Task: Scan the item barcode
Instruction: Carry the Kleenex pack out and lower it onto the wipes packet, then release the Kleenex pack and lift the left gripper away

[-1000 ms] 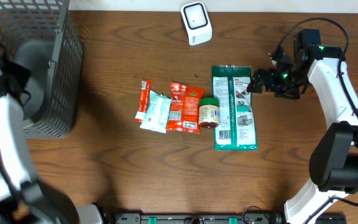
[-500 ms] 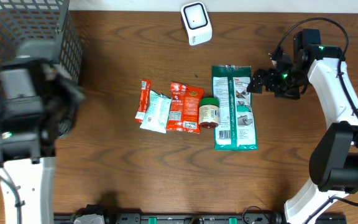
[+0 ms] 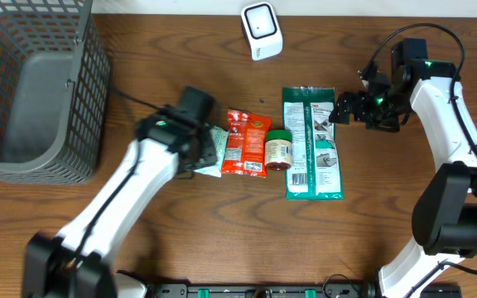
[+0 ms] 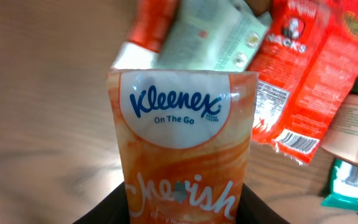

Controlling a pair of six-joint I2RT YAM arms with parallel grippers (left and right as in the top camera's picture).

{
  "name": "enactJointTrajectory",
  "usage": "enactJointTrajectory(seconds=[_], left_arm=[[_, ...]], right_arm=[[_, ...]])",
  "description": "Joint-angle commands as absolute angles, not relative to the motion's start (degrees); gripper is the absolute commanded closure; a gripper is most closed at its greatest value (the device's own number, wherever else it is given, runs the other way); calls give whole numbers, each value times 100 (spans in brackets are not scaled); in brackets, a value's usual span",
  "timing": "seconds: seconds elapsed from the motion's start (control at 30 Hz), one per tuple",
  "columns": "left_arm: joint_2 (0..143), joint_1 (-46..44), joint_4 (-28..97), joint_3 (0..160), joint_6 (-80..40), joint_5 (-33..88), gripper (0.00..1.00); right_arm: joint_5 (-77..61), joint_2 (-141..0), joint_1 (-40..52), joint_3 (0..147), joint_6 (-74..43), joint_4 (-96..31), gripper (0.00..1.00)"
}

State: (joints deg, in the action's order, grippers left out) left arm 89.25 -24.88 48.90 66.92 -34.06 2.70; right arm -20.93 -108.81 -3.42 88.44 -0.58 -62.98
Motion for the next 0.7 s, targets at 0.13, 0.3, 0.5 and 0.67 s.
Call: enactJointTrajectory(seconds=[0.13,0.3,0.5,0.67], left_arm=[[9966,-2687,4311,6681,-3454,193,59],[10215,-2672,4099,6681,-3450,196,46],[10057,-2613,4189,6871,-3146,196,17],[9489,-2287,4464,7140,-2974,196,16]], right_arm=[[-2082,-10897,-333,8914,30,-6296,1],[-2084,-10897,-333,8914,30,-6296,1],[-2084,-10897,-333,8914,30,-6296,1],[-2084,-10897,-333,8914,30,-6296,1]])
